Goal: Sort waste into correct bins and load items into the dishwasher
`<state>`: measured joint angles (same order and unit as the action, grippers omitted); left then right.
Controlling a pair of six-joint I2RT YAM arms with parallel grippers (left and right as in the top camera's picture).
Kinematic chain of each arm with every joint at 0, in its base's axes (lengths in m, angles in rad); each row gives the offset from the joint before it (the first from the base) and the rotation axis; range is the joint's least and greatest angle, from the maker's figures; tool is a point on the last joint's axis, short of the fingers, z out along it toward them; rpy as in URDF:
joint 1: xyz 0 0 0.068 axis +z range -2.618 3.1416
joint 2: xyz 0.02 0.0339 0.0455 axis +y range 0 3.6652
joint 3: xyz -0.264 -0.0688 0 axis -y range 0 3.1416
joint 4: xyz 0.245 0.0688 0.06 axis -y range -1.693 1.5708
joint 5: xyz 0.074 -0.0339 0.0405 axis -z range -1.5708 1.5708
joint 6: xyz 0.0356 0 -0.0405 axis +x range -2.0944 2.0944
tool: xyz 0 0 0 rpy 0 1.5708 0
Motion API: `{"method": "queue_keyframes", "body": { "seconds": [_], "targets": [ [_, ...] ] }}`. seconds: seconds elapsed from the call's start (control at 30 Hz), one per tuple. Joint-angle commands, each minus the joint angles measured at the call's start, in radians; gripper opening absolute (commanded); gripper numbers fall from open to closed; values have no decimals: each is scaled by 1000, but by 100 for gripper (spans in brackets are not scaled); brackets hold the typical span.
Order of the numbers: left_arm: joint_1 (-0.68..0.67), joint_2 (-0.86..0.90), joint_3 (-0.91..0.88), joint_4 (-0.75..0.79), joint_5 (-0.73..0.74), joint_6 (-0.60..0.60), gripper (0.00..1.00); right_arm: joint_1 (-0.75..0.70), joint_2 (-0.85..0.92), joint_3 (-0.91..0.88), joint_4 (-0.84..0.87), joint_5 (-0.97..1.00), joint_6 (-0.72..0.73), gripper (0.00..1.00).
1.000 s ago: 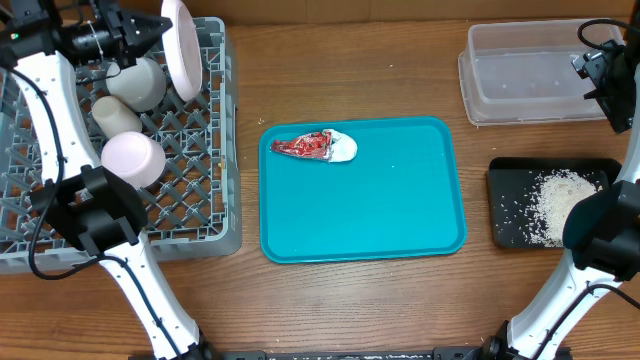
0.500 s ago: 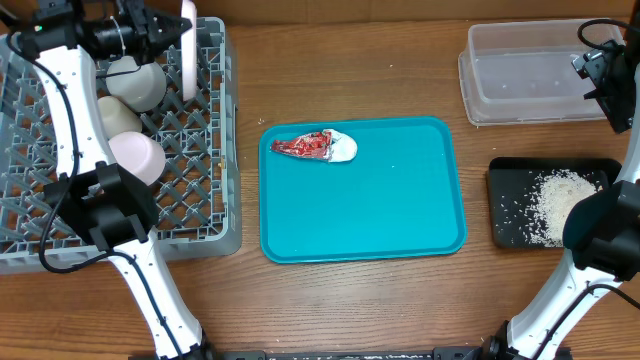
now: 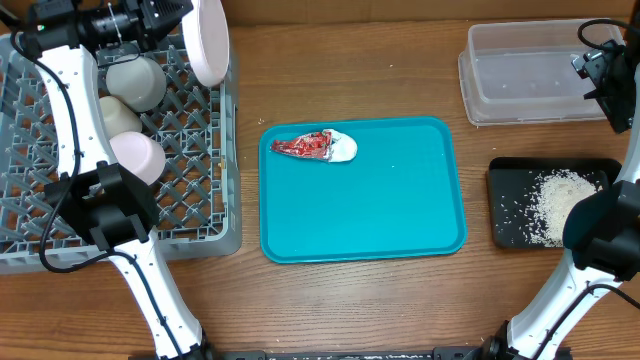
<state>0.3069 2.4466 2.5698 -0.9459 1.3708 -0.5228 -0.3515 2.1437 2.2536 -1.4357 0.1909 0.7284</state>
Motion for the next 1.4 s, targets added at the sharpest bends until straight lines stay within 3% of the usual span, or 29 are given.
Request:
{"method": "queue_keyframes", "body": {
  "seconds": [0.0,0.13,0.37,0.4,0.5,0.53,0.73,0.9,1.03,1.13,1.37],
  "targets": [
    [0,-2,-2,-68,-140,5,4,2,-38,24,3,14,-7,100],
    [0,0,-2,-145,-280,92,4,2,-38,24,3,14,-7,100],
    [0,0,-2,-150,-309,127,4,2,-38,24,3,14,-7,100],
    [0,0,-2,-151,-308,127,14,2,-38,24,3,14,-7,100],
    [0,0,-2,-150,-281,126,89,2,-38,24,3,14,-7,100],
    [0,0,-2,-149,-250,126,99,2,-38,24,3,14,-7,100],
    [8,-7,-1,-117,32,126,100,2,-38,24,3,14,-7,100],
    [27,-56,-1,-148,50,127,100,2,-38,24,3,14,-7,100],
    [41,-105,-1,-196,-94,128,100,2,-38,24,3,14,-7,100],
    [47,-115,-1,-288,-286,146,100,3,-38,24,3,14,-7,100],
    [18,-112,-3,-446,-678,294,100,2,-38,24,3,14,-7,100]
  ]
}}
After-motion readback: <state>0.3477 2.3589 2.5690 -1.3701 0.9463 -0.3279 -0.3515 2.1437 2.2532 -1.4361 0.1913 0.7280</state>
